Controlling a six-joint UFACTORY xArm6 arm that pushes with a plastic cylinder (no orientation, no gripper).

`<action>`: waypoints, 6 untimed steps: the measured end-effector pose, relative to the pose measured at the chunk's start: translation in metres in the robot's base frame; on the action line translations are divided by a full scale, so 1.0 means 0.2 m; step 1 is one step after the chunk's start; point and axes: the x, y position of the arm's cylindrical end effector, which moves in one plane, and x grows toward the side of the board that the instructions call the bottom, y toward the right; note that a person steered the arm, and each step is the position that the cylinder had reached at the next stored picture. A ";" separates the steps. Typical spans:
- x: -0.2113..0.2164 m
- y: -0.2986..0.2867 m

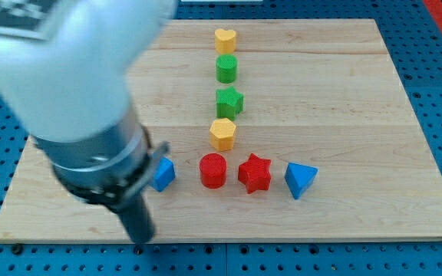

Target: Make a vertical line with the red blocks and the blue cube

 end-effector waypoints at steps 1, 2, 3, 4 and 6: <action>-0.07 0.62; -0.28 1.04; -0.37 0.86; -0.41 0.68; -0.51 0.19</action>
